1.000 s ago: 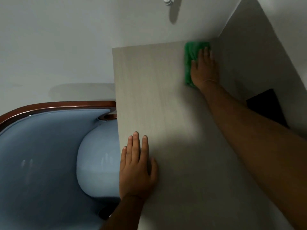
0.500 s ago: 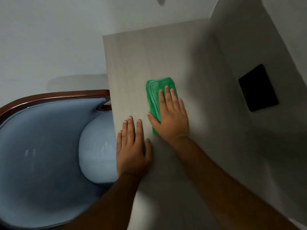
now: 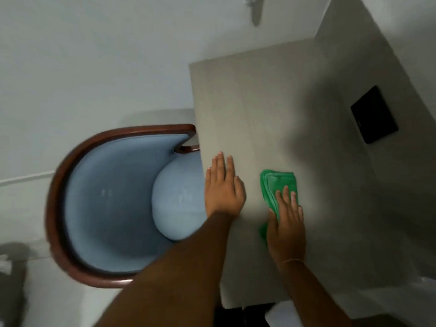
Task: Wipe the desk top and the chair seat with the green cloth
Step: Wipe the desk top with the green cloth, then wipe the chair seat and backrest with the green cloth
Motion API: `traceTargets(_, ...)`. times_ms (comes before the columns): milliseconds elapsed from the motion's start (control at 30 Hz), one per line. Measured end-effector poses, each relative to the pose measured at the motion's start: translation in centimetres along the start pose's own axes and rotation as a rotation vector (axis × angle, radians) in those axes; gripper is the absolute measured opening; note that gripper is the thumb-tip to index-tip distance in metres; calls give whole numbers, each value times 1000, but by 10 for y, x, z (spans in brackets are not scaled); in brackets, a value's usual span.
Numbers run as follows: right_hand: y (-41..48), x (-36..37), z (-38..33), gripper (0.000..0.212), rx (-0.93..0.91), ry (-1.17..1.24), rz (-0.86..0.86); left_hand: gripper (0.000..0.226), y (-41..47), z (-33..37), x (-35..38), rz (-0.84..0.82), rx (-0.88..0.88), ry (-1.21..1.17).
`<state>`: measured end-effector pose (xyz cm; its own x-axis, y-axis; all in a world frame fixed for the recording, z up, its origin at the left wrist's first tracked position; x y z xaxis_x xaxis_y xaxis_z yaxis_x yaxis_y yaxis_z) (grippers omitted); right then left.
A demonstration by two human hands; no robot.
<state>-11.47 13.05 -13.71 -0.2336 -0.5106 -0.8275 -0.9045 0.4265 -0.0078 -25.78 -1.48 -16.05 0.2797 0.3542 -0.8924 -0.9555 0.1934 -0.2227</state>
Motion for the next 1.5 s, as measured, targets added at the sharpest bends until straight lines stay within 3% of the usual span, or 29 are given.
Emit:
traceTargets(67,-11,-3,-4,48,58,211,-4,70,-20,-6,-4,-47,-13,16)
traceTargets(200,-26,-7,-17,44,372,621,-23,71,-93,-32,-20,-125,-47,40)
traceTargets(433,-64,31,-162,41,408,1012,-291,70,-162,-134,-105,-4,-132,224)
traceTargets(733,-127,122,-248,25,447,941,-448,72,-142,-316,-182,68,-279,270)
traceTargets(933,-160,220,-316,32,510,920,-553,73,-113,-415,-205,48,-303,300)
traceTargets(1133,-153,307,-390,39,466,841,-636,71,-39,-464,-220,69,-249,276)
traceTargets(1333,-150,370,-416,53,386,652,-720,67,-6,-472,-222,98,-209,239)
traceTargets(1500,-132,399,-422,58,284,576,-628,68,-9,-466,-224,146,-201,203)
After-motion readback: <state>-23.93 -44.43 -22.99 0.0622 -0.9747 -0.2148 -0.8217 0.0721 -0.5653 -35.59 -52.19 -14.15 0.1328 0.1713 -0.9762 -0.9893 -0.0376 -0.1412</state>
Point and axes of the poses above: each hand's wrist, its own y-axis towards the middle knuckle, its own x-axis out of the palm, z = x × y, the point moved 10 cm from there along y, towards the middle knuckle, and after that the axes turned 7 degrees about -x, right-handed, at the moved point
